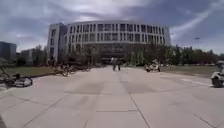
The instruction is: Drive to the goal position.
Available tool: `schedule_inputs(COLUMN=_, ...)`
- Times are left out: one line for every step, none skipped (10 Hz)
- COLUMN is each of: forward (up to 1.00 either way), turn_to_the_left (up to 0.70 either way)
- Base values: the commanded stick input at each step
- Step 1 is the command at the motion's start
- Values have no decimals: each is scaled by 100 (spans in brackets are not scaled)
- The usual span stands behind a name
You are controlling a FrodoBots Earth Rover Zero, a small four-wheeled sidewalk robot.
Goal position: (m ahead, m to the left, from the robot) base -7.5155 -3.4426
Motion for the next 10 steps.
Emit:
schedule_inputs(forward=60, turn_to_the_left=0)
schedule_inputs(forward=60, turn_to_the_left=0)
schedule_inputs(forward=60, turn_to_the_left=0)
schedule_inputs(forward=60, turn_to_the_left=0)
schedule_inputs(forward=60, turn_to_the_left=0)
schedule_inputs(forward=60, turn_to_the_left=0)
schedule_inputs(forward=60, turn_to_the_left=0)
schedule_inputs(forward=60, turn_to_the_left=-3)
schedule_inputs(forward=60, turn_to_the_left=-6)
schedule_inputs(forward=60, turn_to_the_left=-7)
